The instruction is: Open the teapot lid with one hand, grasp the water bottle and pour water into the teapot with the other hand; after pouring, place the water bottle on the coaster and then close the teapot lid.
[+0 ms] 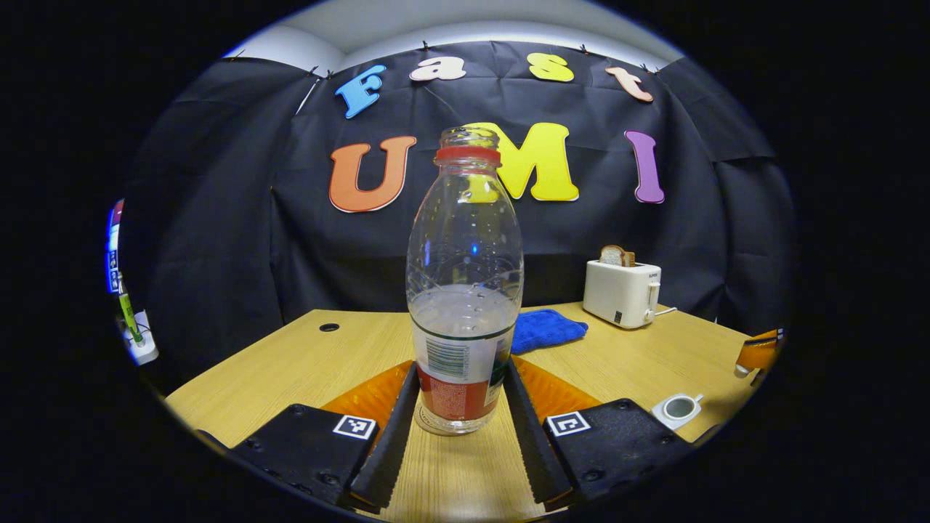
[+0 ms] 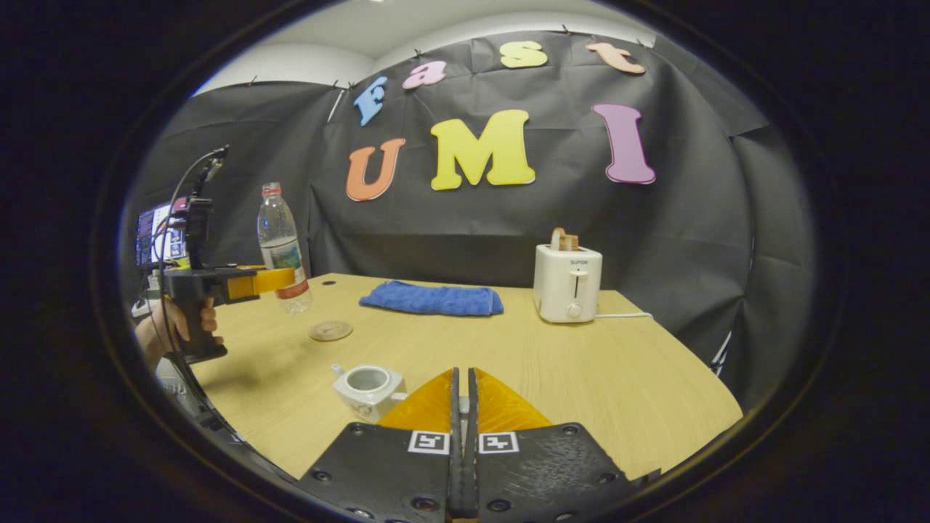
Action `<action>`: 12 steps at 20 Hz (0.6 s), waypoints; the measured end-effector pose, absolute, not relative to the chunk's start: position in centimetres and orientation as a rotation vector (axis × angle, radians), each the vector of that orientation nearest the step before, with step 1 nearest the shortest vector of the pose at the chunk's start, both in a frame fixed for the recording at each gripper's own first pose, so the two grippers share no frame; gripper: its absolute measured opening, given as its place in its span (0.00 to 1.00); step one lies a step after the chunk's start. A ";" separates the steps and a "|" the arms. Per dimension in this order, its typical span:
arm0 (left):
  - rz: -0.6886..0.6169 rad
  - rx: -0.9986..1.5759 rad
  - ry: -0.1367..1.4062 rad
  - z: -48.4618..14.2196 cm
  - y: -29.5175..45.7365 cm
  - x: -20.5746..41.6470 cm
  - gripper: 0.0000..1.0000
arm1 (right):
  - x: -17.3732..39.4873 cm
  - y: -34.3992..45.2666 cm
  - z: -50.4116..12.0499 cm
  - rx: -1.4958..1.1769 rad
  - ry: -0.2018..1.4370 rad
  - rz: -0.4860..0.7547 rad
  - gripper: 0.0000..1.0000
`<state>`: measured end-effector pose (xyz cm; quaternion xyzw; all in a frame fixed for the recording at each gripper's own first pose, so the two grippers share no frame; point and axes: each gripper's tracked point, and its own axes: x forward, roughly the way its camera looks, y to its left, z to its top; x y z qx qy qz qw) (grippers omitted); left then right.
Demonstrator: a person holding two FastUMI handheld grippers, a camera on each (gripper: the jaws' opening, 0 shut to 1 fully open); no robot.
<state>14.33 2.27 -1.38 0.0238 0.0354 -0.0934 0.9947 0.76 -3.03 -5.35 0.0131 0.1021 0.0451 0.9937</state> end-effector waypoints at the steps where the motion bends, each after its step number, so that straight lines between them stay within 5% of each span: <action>1: -0.189 0.054 0.077 -1.7 2.2 15.3 0.71 | 0.9 -3.2 -5.5 0.027 0.210 0.087 0.00; 12: -0.172 0.037 0.192 -6.5 3.1 20.0 0.74 | 1.2 -5.1 -6.9 0.022 0.246 0.034 0.00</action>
